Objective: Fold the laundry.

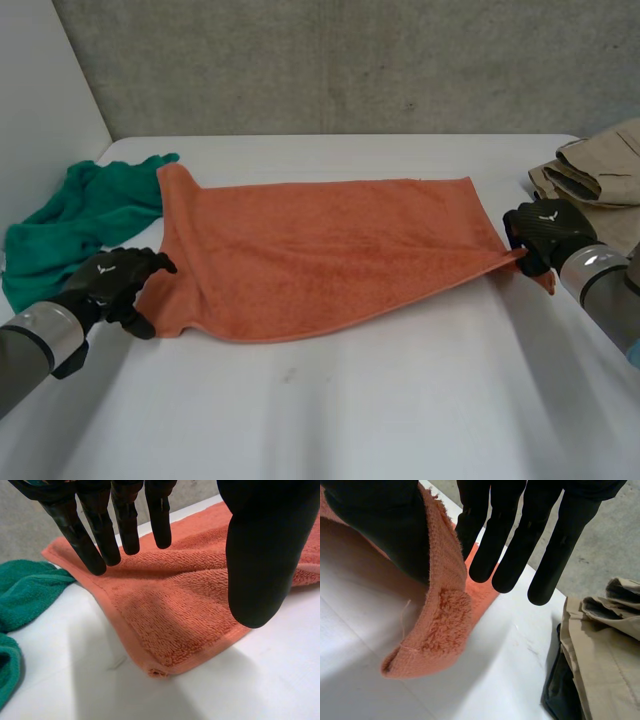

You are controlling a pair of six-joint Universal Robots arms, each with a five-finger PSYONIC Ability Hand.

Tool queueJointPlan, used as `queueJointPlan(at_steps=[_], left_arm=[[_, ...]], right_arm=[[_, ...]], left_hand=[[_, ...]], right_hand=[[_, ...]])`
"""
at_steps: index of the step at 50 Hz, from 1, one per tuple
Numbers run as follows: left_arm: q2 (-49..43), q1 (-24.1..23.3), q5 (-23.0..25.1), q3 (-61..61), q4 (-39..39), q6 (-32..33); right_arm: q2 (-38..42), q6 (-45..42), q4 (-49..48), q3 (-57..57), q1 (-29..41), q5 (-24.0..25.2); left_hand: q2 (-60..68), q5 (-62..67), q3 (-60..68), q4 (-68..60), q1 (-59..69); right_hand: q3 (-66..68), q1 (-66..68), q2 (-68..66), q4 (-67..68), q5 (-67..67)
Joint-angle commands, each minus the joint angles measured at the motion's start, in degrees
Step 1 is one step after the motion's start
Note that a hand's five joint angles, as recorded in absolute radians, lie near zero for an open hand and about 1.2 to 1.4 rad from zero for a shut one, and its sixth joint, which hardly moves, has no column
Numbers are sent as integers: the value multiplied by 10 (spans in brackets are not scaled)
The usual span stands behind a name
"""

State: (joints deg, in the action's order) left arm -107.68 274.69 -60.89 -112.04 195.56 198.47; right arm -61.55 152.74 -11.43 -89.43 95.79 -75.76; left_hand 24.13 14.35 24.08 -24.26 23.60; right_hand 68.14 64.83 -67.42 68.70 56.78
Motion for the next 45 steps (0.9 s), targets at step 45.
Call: queueJointPlan(at_steps=[45], left_arm=[[-140,-78,-78,123,25,149]], right_arm=[[-2,-4,4,-17,9,0]], left_hand=[[137,135,137,-135,142]], right_hand=[[119,152,-126,113,132]])
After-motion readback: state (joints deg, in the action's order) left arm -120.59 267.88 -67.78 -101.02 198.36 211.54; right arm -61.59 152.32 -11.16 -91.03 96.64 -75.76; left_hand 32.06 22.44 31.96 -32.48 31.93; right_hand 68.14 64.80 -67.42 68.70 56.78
